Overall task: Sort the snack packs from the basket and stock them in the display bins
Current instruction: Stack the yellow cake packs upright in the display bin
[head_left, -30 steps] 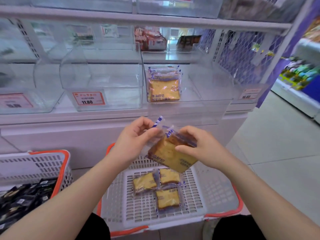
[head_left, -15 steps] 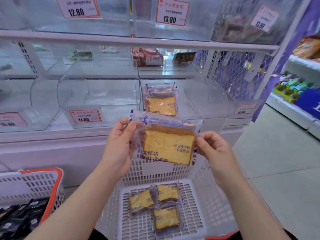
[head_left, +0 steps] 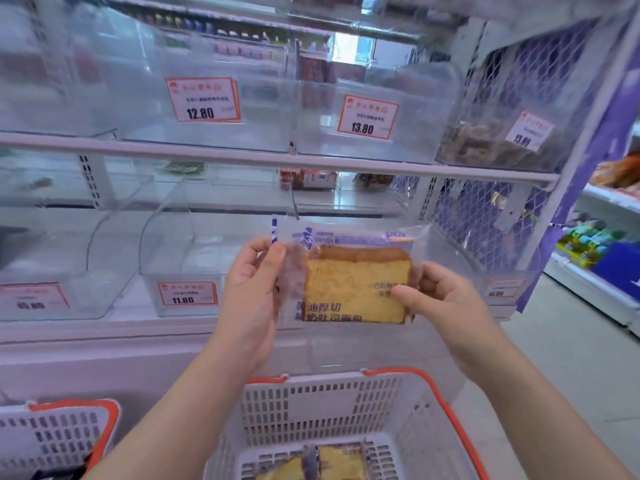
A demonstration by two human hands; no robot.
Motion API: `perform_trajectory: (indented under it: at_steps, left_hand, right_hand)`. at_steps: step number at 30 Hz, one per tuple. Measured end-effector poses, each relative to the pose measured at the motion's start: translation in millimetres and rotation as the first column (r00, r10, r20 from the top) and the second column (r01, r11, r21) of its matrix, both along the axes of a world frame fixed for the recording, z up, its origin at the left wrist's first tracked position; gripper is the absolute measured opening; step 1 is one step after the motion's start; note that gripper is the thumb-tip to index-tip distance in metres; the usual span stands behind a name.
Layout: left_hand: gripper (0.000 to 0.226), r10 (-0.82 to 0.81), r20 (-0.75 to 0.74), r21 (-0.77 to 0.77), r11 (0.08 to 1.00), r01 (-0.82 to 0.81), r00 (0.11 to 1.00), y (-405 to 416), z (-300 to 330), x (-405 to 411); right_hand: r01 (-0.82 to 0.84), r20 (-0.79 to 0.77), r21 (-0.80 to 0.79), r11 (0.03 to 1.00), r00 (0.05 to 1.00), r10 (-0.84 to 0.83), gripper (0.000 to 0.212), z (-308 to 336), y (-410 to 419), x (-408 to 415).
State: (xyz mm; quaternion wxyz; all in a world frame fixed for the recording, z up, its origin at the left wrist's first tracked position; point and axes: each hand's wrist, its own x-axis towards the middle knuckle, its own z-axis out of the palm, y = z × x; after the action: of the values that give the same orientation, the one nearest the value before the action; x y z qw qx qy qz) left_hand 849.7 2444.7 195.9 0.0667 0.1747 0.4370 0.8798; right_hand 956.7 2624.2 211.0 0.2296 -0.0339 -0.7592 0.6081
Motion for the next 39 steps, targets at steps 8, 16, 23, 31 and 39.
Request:
perform_trajectory:
  at_steps: [8, 16, 23, 31, 39]
  left_hand:
    - [0.036, -0.049, -0.097, -0.566, 0.824, -0.015, 0.994, 15, -16, -29]
    - [0.060, -0.204, -0.256, -0.732, 0.679, -0.051, 0.945, 12, -32, -36]
    - [0.070, -0.188, -0.279, -0.705, 0.706, -0.068, 0.942, 14, -43, -38]
    - [0.057, -0.180, -0.247, -0.674, 0.738, -0.035, 0.952, 9, -48, -34]
    - [0.019, -0.022, 0.086, -0.530, 0.845, 0.065, 0.996, 7, -90, -15]
  right_hand:
    - [0.221, 0.249, -0.117, 0.968, 0.950, -0.187, 0.011, 4, 54, -54]
    - [0.130, 0.594, 0.068, 0.989, 0.792, -0.144, 0.015, -37, 66, -116]
    - [-0.104, 0.673, 0.597, 0.795, 0.605, -0.426, 0.018, -57, 66, -142]
    - [-0.169, 0.751, 0.356, 0.919, 0.637, -0.174, 0.020, -37, 53, -125]
    - [-0.012, 0.089, 0.528, 0.849, 0.995, -0.041, 0.011, -19, 5, -28]
